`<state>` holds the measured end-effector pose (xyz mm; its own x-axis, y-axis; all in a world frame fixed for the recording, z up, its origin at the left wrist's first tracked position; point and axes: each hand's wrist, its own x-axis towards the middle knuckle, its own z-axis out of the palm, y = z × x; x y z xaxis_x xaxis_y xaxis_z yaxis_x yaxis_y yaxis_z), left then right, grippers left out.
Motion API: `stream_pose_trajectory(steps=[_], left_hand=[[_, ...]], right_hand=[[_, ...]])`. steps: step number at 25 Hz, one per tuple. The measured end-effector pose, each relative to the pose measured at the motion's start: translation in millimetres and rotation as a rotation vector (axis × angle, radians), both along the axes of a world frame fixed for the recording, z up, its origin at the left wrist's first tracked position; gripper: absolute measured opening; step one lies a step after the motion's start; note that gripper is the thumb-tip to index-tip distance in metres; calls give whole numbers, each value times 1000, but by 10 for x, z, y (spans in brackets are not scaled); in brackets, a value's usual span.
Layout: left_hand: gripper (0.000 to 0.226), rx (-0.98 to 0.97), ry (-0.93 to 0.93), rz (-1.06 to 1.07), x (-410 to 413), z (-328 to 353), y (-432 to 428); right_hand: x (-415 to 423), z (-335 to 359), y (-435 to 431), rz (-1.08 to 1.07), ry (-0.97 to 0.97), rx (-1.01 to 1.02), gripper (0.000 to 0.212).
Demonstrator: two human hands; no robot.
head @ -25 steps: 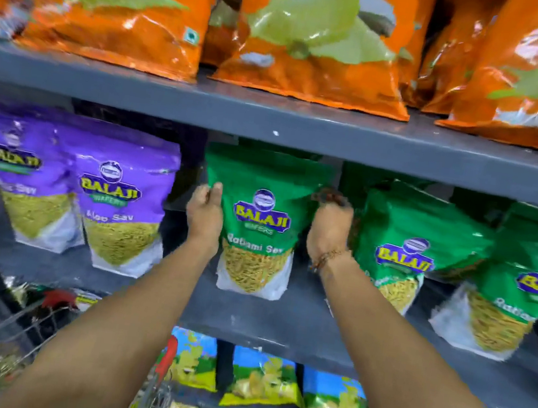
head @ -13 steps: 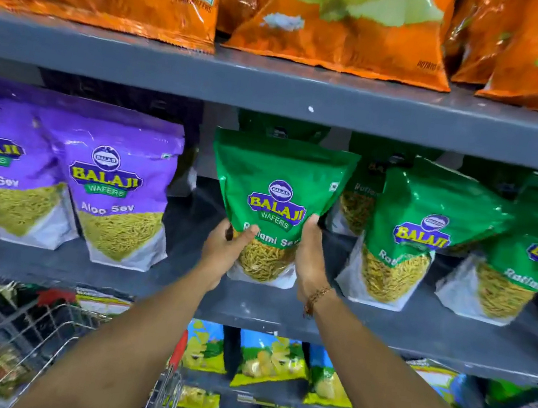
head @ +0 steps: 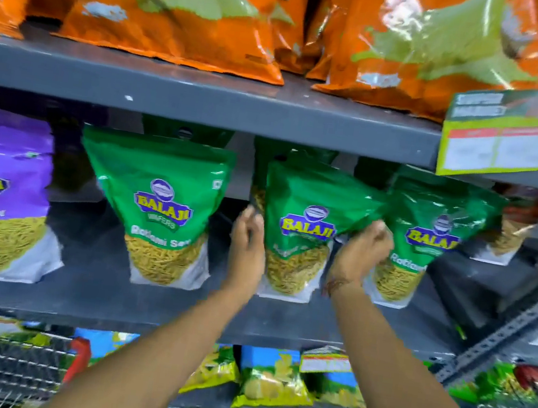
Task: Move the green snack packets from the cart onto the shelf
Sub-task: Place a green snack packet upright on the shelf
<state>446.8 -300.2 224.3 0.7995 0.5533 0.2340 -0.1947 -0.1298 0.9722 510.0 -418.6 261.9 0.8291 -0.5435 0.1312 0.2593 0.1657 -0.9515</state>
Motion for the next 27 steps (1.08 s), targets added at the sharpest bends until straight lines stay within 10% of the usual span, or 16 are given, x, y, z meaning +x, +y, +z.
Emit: stream_pose_trajectory(steps=[7,17,23,27], left_hand=[[18,-163,-143,66,498,267,87],[29,-111,112,-138,222,-215,-19],[42,364,108,507,-87,-458,-672],[19,314,27,20,172,-400,-1586]], right_hand=[[461,388,-287,465,-59,60,28],[-30,-532,-193,755,215,-142,49],[28,-632,-808,191,228,-42,31],[415,-331,-1497,-103,153,9,29]])
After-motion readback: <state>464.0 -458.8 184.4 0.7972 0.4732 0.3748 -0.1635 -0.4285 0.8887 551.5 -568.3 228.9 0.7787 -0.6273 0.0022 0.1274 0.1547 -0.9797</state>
